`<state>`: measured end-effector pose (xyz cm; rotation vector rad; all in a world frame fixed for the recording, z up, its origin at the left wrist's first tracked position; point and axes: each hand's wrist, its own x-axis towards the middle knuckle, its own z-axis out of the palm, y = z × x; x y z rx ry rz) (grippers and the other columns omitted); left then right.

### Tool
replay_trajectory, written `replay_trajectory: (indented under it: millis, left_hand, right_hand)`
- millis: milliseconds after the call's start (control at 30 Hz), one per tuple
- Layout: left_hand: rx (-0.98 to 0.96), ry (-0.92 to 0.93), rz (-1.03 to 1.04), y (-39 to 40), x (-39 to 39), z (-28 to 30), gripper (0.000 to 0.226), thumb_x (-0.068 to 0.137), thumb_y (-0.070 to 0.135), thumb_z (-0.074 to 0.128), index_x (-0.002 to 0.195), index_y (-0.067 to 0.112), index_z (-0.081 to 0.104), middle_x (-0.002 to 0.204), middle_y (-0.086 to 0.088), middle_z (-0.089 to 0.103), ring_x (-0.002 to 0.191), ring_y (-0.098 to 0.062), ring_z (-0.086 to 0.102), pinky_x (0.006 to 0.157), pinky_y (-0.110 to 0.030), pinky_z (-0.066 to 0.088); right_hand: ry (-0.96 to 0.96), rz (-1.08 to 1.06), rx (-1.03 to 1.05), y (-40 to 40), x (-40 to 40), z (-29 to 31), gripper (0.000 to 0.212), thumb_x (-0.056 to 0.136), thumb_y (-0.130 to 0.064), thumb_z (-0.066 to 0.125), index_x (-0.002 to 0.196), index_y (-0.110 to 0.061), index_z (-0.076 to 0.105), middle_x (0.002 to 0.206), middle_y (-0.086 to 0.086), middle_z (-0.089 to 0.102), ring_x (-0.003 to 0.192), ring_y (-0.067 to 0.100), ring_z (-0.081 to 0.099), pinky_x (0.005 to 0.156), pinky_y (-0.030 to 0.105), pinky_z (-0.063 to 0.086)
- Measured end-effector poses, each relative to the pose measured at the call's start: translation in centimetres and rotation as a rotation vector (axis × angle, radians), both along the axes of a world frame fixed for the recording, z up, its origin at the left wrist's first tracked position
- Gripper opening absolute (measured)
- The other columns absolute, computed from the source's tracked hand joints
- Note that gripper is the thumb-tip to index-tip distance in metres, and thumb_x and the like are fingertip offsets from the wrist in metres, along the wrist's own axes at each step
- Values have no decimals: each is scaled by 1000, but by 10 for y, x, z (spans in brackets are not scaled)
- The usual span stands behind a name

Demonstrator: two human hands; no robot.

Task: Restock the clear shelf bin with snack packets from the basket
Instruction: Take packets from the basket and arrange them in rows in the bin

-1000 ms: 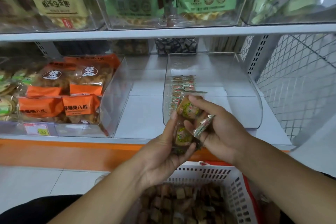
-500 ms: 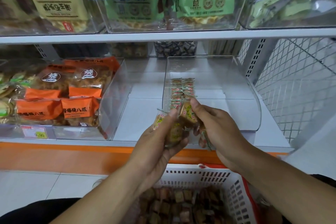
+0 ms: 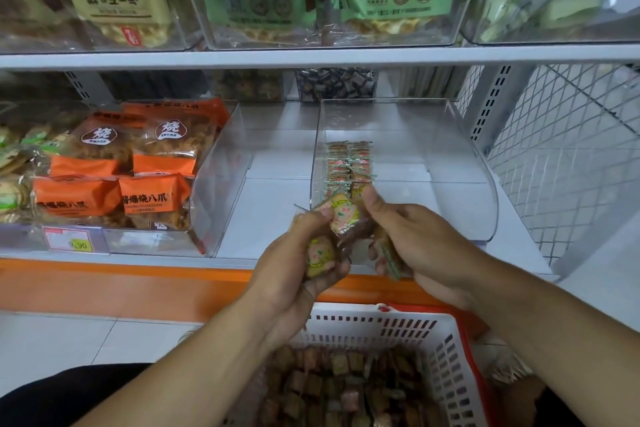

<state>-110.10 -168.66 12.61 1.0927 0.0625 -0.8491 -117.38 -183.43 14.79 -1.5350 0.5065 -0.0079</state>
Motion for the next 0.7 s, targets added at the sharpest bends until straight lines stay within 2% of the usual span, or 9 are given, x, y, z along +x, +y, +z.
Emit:
replay_trajectory:
  millis: [67, 133, 200, 233, 267, 367, 500, 600, 700]
  left_hand:
    - [-25, 20, 25, 1, 3, 1, 45, 59, 38, 83, 99, 17, 80, 97, -11, 79, 69, -16, 73, 53, -26, 58]
    - [-35, 15, 45, 2, 5, 1, 52, 57, 38, 84, 104, 16, 76, 97, -11, 79, 69, -17, 74, 51, -26, 57]
    - [-19, -7, 51, 2, 6, 1, 49, 57, 38, 84, 100, 15, 77, 98, -13, 79, 70, -18, 74, 52, -26, 58]
    - [-8, -17, 48, 2, 6, 0, 46, 59, 37, 84, 98, 13, 78, 98, -14, 79, 70, -18, 75, 53, -26, 58]
    - [2, -24, 44, 2, 6, 0, 42, 61, 37, 83, 95, 13, 79, 98, -15, 79, 70, -19, 75, 53, -26, 58]
    - [21, -46, 32, 2, 6, -2, 36, 59, 39, 84, 86, 16, 83, 99, -16, 79, 72, -20, 76, 55, -26, 59]
    - [26, -63, 21, 1, 7, 0, 44, 55, 40, 86, 90, 14, 82, 101, -15, 79, 75, -19, 76, 58, -26, 59]
    - [23, -95, 5, 0, 5, 1, 48, 57, 42, 87, 97, 15, 82, 103, -13, 79, 81, -18, 77, 60, -26, 59]
    - [-15, -116, -17, 0, 2, 2, 44, 66, 41, 85, 103, 18, 82, 105, -13, 78, 85, -16, 76, 63, -26, 59]
  right_hand:
    - [27, -222, 172, -9, 3, 3, 50, 85, -61, 61, 96, -15, 79, 72, 3, 68, 62, 14, 63, 64, 29, 55]
    - [-18, -444, 477, -19, 6, 5, 47, 92, -47, 64, 106, -3, 71, 91, 11, 63, 75, 22, 62, 72, 36, 59]
    - [-65, -460, 775, -22, 5, 11, 30, 97, -28, 64, 109, 0, 62, 100, 19, 60, 83, 29, 63, 77, 43, 62]
    - [-79, -405, 836, -23, 3, 13, 19, 96, -16, 61, 108, -1, 61, 99, 21, 61, 84, 31, 65, 79, 44, 63]
    - [-97, -341, 833, -22, 2, 14, 16, 93, -4, 57, 107, -1, 61, 98, 22, 64, 84, 31, 67, 80, 43, 63]
    - [-167, -207, 612, -19, 0, 10, 32, 89, 13, 53, 113, -4, 66, 102, 21, 74, 87, 27, 75, 83, 39, 63]
    - [-151, -158, 332, -19, -3, 4, 39, 73, -11, 75, 112, -17, 75, 110, 8, 76, 96, 18, 74, 82, 33, 59]
    - [-92, -133, 190, -18, -5, -1, 38, 69, -27, 80, 107, -21, 77, 104, 1, 78, 92, 12, 73, 74, 29, 53]
    - [-49, -94, 106, -11, -8, -6, 30, 70, -42, 80, 94, -25, 77, 98, -2, 78, 91, 12, 73, 73, 30, 54]
